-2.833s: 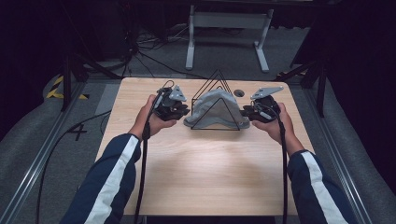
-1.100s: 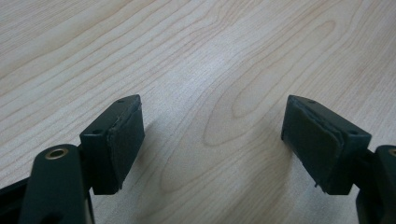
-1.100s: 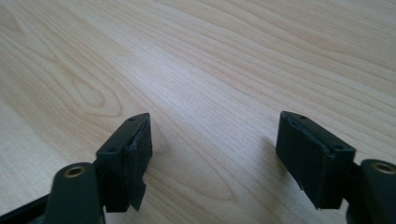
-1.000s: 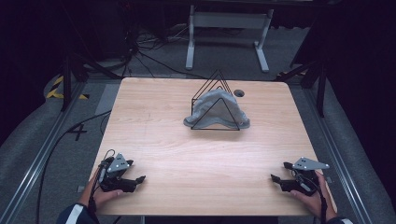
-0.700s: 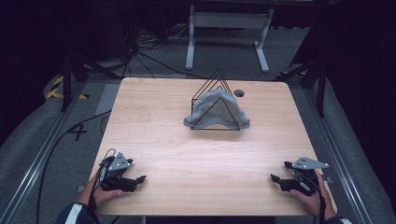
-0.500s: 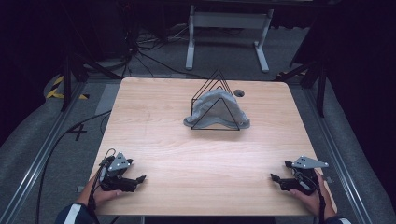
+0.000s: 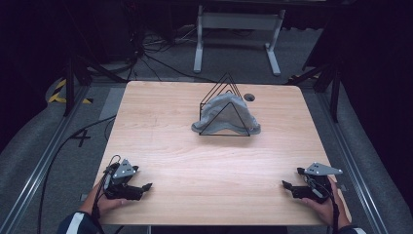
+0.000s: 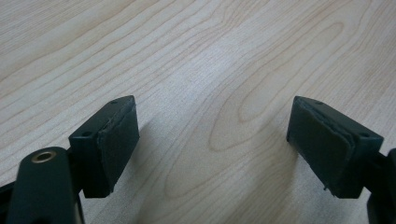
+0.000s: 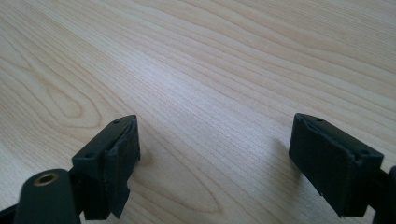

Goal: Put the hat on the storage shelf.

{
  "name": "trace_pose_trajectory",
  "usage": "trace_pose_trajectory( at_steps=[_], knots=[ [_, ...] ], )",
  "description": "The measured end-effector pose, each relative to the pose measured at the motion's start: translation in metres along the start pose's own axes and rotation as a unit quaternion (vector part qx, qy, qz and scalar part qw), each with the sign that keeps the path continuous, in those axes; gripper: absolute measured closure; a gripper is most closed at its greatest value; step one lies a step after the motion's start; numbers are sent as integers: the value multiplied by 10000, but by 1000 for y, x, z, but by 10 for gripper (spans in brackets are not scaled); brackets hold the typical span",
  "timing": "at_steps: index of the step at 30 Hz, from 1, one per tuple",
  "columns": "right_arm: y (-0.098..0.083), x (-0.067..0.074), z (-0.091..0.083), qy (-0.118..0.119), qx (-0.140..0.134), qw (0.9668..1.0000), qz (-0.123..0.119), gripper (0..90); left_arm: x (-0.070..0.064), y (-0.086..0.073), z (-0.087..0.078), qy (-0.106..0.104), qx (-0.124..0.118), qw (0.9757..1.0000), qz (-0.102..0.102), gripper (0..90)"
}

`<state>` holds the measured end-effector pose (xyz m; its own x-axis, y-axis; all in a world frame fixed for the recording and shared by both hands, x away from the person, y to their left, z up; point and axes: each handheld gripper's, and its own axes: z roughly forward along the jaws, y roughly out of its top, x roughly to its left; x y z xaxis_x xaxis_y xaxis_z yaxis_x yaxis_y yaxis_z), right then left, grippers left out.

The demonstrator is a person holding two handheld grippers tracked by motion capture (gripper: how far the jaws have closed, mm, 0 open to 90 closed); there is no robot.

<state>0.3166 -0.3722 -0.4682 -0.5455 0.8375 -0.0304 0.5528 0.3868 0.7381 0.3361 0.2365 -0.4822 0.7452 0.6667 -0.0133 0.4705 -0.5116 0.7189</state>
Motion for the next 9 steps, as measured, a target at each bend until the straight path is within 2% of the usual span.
trace_pose_trajectory(
  at_steps=[9],
  knots=[
    [0, 0, 0, 3, 1, 10000, -3, 168, 0, 0, 0, 5, 3, 10000, -12, 172]
  ],
)
